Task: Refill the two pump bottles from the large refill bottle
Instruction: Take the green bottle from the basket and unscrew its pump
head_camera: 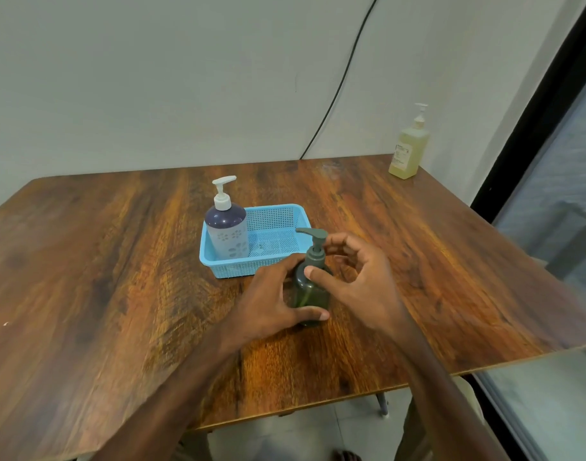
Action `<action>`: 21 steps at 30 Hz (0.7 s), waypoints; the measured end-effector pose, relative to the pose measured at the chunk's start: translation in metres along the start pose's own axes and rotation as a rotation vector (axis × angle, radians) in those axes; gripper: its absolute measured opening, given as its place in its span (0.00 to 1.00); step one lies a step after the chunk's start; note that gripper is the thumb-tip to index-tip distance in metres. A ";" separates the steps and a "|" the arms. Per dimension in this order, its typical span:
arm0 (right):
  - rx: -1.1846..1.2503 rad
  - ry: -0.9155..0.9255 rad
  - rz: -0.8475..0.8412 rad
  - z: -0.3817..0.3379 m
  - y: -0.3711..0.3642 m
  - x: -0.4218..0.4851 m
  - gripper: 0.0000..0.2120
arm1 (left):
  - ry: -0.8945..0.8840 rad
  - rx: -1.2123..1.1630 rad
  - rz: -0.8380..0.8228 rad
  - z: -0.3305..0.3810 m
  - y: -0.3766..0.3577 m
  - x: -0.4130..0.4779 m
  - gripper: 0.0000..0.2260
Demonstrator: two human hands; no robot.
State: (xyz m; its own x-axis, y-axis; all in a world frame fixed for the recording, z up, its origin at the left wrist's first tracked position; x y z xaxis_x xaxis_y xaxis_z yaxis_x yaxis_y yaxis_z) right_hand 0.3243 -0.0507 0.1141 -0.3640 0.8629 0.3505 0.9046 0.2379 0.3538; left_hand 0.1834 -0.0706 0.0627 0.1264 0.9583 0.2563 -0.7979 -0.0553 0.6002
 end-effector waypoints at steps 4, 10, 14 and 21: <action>0.065 0.050 0.065 -0.029 0.016 0.004 0.18 | 0.017 -0.004 -0.009 -0.003 -0.002 -0.001 0.40; 0.145 0.167 0.219 -0.087 0.059 0.024 0.16 | 0.037 0.009 -0.010 -0.009 -0.002 -0.001 0.42; 0.104 0.211 0.325 -0.113 0.088 0.040 0.15 | 0.045 0.023 -0.013 -0.012 -0.003 -0.002 0.42; -0.234 -0.024 0.218 -0.040 0.080 0.039 0.12 | 0.033 0.029 -0.017 -0.009 -0.003 -0.002 0.41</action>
State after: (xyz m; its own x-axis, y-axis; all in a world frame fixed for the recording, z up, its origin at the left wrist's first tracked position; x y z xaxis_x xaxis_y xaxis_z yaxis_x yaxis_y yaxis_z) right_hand 0.3740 -0.0160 0.1907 -0.1590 0.8934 0.4201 0.8840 -0.0607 0.4636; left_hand 0.1804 -0.0700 0.0535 0.1198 0.9679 0.2209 -0.7785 -0.0465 0.6259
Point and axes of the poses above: each hand's wrist, its own x-axis towards the middle knuckle, its own y-axis out of the back of the hand, z = x × y, the point moved 9 cm from there along x, towards the middle knuckle, and after that the axes turned 1 degree about -z, right-handed, at the moved point
